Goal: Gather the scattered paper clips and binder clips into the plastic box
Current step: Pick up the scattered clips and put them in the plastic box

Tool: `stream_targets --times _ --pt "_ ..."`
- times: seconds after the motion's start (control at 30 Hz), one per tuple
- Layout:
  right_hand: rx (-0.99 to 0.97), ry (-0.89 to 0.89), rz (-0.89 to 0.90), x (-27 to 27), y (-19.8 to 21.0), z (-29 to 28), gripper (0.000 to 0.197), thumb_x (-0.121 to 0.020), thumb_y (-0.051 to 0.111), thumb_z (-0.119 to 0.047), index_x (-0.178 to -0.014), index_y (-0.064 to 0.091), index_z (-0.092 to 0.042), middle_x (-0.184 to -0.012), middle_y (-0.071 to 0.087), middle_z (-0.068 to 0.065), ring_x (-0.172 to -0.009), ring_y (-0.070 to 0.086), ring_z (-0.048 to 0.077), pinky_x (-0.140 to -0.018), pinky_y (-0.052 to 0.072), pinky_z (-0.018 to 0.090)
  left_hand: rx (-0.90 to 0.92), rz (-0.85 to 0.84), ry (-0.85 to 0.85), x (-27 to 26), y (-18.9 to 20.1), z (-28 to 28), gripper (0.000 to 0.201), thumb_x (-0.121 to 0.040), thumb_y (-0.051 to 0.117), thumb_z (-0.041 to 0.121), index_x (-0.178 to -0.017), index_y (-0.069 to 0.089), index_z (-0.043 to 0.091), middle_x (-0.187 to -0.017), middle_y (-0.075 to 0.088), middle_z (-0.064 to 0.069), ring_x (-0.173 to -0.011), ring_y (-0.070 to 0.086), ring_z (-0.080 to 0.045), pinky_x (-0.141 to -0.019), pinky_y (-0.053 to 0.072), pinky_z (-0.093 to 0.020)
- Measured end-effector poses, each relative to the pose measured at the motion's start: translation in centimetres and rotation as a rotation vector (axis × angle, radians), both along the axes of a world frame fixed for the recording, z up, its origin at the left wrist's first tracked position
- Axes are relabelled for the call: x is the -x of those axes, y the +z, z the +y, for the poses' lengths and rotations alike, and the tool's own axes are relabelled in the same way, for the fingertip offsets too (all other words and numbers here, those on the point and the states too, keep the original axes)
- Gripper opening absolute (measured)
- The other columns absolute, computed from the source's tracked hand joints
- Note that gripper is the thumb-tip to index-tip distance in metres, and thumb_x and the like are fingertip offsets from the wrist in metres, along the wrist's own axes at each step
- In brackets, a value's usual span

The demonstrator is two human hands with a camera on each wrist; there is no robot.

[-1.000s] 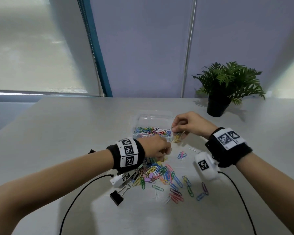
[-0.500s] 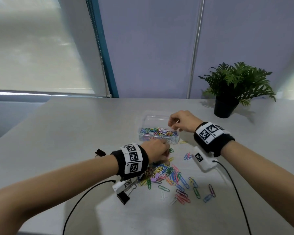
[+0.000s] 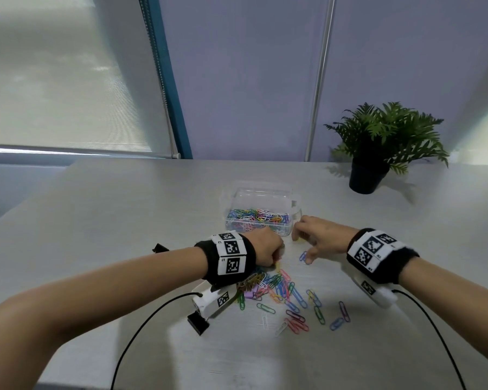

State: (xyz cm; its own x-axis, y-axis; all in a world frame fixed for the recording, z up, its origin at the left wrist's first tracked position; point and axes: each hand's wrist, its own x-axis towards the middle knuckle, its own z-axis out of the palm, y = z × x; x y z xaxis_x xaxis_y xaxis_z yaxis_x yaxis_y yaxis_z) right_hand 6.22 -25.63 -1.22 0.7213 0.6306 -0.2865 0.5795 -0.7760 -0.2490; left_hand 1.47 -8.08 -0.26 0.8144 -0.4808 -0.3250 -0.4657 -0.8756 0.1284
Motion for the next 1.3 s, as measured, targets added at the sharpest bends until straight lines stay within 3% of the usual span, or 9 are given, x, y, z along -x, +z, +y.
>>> stream_targets --times 0.1,0.23,0.43,0.57,0.7,0.93,1.07,1.23,1.3 --pt "-0.02 0.024 -0.004 0.7 -0.3 0.1 0.03 -0.071 0.075 -0.017 -0.081 0.047 -0.024 -0.087 0.05 -0.003 -0.081 0.044 0.015 -0.072 0.037 0.027 -0.023 0.016 -0.033 0.0 0.1 0.0 0.022 -0.079 0.061 0.005 -0.1 0.064 0.008 -0.107 0.065 -0.013 -0.102 0.058 -0.029 -0.081 0.047 -0.033" --pt "0.031 0.029 -0.027 1.1 -0.3 -0.1 0.035 -0.077 0.069 -0.02 -0.063 0.041 -0.033 -0.083 0.056 -0.004 -0.08 0.049 0.014 -0.075 0.044 0.034 -0.059 -0.006 -0.095 0.2 0.2 -0.1 0.022 -0.078 0.064 0.01 -0.1 0.062 0.009 -0.108 0.061 -0.014 -0.101 0.056 -0.029 -0.081 0.047 -0.035" --pt "0.042 0.063 -0.101 2.3 0.1 0.1 0.032 -0.082 0.062 -0.021 -0.063 0.037 -0.03 -0.075 0.051 -0.008 -0.075 0.047 0.014 -0.064 0.035 0.028 -0.034 -0.065 -0.129 0.4 0.0 0.4 0.022 -0.08 0.064 0.016 -0.1 0.058 0.008 -0.105 0.06 -0.014 -0.097 0.056 -0.03 -0.077 0.049 -0.039" --pt "-0.064 0.017 -0.034 2.2 1.1 0.1 0.021 -0.078 0.067 -0.018 -0.07 0.05 -0.027 -0.067 0.049 -0.014 -0.066 0.048 0.007 -0.063 0.039 0.019 0.128 0.01 -0.037 0.3 1.2 1.4 0.013 -0.086 0.056 0.012 -0.096 0.058 0.005 -0.098 0.065 -0.014 -0.082 0.054 -0.023 -0.068 0.038 -0.026" --pt "-0.239 -0.04 -0.046 0.8 3.8 0.5 0.015 -0.079 0.069 -0.013 -0.076 0.056 -0.021 -0.063 0.051 -0.015 -0.056 0.048 -0.004 -0.057 0.037 0.007 0.35 0.072 0.122 -1.1 3.9 4.1 0.007 -0.089 0.053 0.01 -0.094 0.058 0.01 -0.086 0.063 -0.001 -0.072 0.058 -0.014 -0.067 0.045 -0.021" --pt "-0.483 -0.217 0.007 -3.1 5.5 4.3 0.016 -0.08 0.068 -0.003 -0.073 0.056 -0.012 -0.067 0.062 0.003 -0.043 0.061 0.002 -0.044 0.048 0.017 0.411 -0.056 0.366 -5.7 5.0 7.9 0.007 -0.089 0.054 0.004 -0.092 0.059 0.008 -0.09 0.067 -0.012 -0.053 0.06 -0.001 -0.056 0.049 -0.01" --pt "-0.435 -0.246 0.024 -3.5 4.2 6.1 0.004 -0.084 0.063 -0.003 -0.084 0.059 -0.005 -0.067 0.061 -0.001 -0.054 0.062 0.009 -0.047 0.049 0.014 0.305 -0.045 0.397 -7.0 3.7 8.3 0.017 -0.088 0.058 0.004 -0.103 0.062 -0.002 -0.106 0.068 -0.02 -0.062 0.057 -0.01 -0.064 0.049 -0.019" --pt "-0.308 -0.158 -0.082 -2.4 4.0 4.8 0.014 -0.084 0.064 -0.013 -0.095 0.066 -0.005 -0.088 0.065 0.004 -0.078 0.056 0.013 -0.072 0.043 0.021 0.164 -0.103 0.294 -6.1 3.3 8.2 0.03 -0.086 0.063 0.02 -0.113 0.06 0.009 -0.111 0.066 -0.01 -0.099 0.06 -0.023 -0.084 0.044 -0.029" --pt "-0.322 -0.123 -0.14 -1.6 4.1 3.5 0.011 -0.084 0.065 -0.014 -0.092 0.066 -0.007 -0.094 0.068 0.006 -0.083 0.056 0.013 -0.076 0.042 0.022 0.125 -0.186 0.183 -4.9 3.6 7.6 0.029 -0.088 0.06 0.023 -0.114 0.059 0.011 -0.112 0.063 -0.009 -0.1 0.058 -0.022 -0.086 0.045 -0.032"
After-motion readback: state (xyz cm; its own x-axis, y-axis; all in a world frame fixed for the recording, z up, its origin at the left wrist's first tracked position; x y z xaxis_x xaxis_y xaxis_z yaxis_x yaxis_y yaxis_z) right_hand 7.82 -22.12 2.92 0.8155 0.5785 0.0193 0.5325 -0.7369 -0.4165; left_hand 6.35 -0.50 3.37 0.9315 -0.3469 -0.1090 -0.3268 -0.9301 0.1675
